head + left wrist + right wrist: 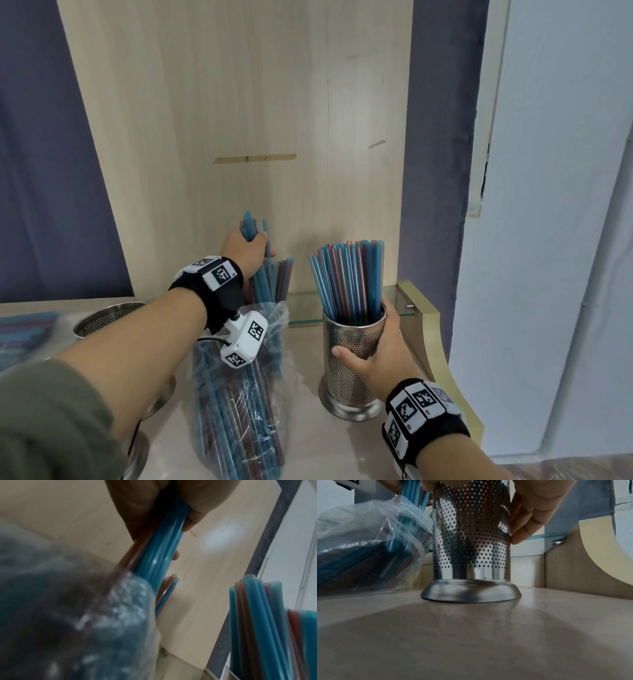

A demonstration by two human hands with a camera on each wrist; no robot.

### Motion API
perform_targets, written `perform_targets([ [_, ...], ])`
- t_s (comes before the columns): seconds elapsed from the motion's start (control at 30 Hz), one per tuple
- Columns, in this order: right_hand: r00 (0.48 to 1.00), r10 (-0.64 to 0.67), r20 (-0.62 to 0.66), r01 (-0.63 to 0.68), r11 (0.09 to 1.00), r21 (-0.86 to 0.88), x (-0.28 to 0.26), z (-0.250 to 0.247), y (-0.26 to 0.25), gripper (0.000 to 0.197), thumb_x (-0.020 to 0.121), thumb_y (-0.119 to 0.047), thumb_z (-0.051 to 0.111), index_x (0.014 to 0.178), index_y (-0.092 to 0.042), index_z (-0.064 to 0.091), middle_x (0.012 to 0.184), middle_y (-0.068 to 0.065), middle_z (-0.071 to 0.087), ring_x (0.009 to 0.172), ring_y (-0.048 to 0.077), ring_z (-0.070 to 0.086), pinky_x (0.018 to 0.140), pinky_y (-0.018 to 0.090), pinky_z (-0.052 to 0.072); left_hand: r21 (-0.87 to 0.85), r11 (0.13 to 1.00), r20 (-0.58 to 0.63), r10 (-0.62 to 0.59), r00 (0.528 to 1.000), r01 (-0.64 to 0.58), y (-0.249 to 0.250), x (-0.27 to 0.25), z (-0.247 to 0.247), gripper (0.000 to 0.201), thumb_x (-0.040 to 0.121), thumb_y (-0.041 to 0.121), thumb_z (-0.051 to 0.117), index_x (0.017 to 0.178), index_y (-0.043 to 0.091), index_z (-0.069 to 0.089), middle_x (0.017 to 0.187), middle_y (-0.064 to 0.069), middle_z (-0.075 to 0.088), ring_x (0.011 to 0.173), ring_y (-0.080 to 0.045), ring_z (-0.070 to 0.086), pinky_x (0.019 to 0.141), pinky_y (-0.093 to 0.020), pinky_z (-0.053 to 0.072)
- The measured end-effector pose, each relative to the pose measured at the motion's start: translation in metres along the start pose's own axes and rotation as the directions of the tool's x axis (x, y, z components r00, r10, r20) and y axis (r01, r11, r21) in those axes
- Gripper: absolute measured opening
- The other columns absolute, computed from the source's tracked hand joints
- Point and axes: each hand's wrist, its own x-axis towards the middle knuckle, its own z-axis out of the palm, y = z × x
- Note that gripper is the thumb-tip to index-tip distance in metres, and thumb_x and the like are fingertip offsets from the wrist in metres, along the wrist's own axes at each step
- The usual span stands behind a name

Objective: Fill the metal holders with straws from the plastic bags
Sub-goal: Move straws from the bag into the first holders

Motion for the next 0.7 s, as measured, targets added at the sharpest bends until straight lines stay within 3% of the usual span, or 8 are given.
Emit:
perform_targets([
  [0.07, 1.000, -0.002, -0.002, 0.002, 1.000, -0.001, 0.000, 0.000, -0.001, 0.114, 0.050, -0.063, 0.083, 0.144, -0.045, 0.019, 0.137, -0.019, 0.047, 0.128, 0.006, 0.048, 0.109, 0.038, 0.044, -0.003, 1.000, -0.016, 0.029, 0.999, -0.029, 0.002, 0.002, 0.000, 0.027, 0.099, 0.021, 0.049, 0.116, 0.001, 0.056, 0.079, -0.002, 0.068, 0.064, -0.005, 0.066, 0.057, -0.020, 0.054],
  [0.17, 1.000, -0.003, 0.009, 0.003, 1.000, -0.007, -0.001, -0.001, -0.002, 0.113, 0.053, -0.058, 0.085, 0.144, -0.045, 0.019, 0.137, -0.020, 0.045, 0.129, 0.006, 0.047, 0.110, 0.037, 0.043, -0.006, 0.995, -0.044, 0.098, 0.994, -0.098, 0.008, 0.004, -0.002, 0.015, 0.099, 0.019, 0.050, 0.111, 0.010, 0.052, 0.077, 0.001, 0.066, 0.087, -0.026, 0.068, 0.080, -0.034, 0.055],
  [0.23, 1.000, 0.000, 0.013, 0.001, 1.000, -0.011, -0.001, -0.001, -0.002, 0.112, 0.054, -0.058, 0.085, 0.144, -0.044, 0.019, 0.138, -0.019, 0.046, 0.129, 0.006, 0.047, 0.110, 0.038, 0.044, 0.016, 0.993, -0.046, 0.117, 0.992, -0.116, 0.013, 0.005, -0.005, 0.009, 0.098, 0.017, 0.051, 0.105, 0.011, 0.052, 0.078, -0.001, 0.065, 0.087, -0.029, 0.065, 0.086, -0.039, 0.053],
  [0.37, 1.000, -0.008, 0.005, 0.008, 1.000, -0.015, 0.001, -0.001, 0.000, 0.115, 0.051, -0.064, 0.082, 0.145, -0.036, 0.023, 0.137, -0.018, 0.048, 0.127, 0.005, 0.049, 0.109, 0.038, 0.045, 0.018, 0.985, -0.068, 0.170, 0.983, -0.170, 0.025, 0.006, -0.009, 0.018, 0.098, 0.017, 0.052, 0.106, 0.006, 0.063, 0.085, -0.002, 0.067, 0.077, -0.018, 0.061, 0.083, -0.034, 0.052],
  [0.47, 1.000, -0.023, -0.009, 0.023, 1.000, -0.002, -0.001, 0.000, -0.002, 0.111, 0.051, -0.064, 0.081, 0.141, -0.045, 0.020, 0.136, -0.018, 0.047, 0.126, 0.004, 0.049, 0.108, 0.031, 0.043, -0.004, 0.982, -0.079, 0.190, 0.979, -0.191, 0.032, 0.009, -0.012, 0.025, 0.099, 0.020, 0.052, 0.112, 0.004, 0.067, 0.080, 0.011, 0.064, 0.071, -0.004, 0.058, 0.079, -0.029, 0.052],
  [0.53, 1.000, -0.027, -0.011, 0.027, 1.000, 0.005, -0.002, 0.000, -0.003, 0.113, 0.051, -0.064, 0.081, 0.142, -0.046, 0.017, 0.136, -0.018, 0.047, 0.126, 0.004, 0.049, 0.107, 0.028, 0.042, -0.012, 0.977, -0.094, 0.210, 0.973, -0.212, 0.038, 0.010, -0.015, 0.026, 0.099, 0.021, 0.052, 0.112, 0.004, 0.067, 0.080, 0.013, 0.063, 0.069, 0.000, 0.057, 0.068, -0.020, 0.050],
  [0.6, 1.000, -0.026, -0.007, 0.026, 1.000, 0.005, -0.001, -0.001, -0.002, 0.113, 0.053, -0.059, 0.083, 0.144, -0.043, 0.018, 0.134, -0.019, 0.047, 0.125, 0.004, 0.049, 0.105, 0.026, 0.041, -0.016, 0.972, -0.117, 0.233, 0.966, -0.236, 0.046, 0.010, -0.019, 0.023, 0.098, 0.019, 0.053, 0.108, 0.004, 0.068, 0.079, 0.012, 0.063, 0.068, -0.001, 0.057, 0.059, -0.014, 0.044],
  [0.7, 1.000, -0.022, 0.001, 0.022, 1.000, -0.002, -0.001, -0.002, -0.002, 0.110, 0.059, -0.048, 0.088, 0.146, -0.037, 0.022, 0.132, -0.021, 0.046, 0.124, 0.004, 0.049, 0.104, 0.025, 0.041, -0.014, 0.960, -0.143, 0.275, 0.951, -0.279, 0.059, 0.009, -0.026, 0.015, 0.096, 0.016, 0.053, 0.096, 0.007, 0.066, 0.081, 0.007, 0.064, 0.075, -0.010, 0.060, 0.064, -0.019, 0.048],
])
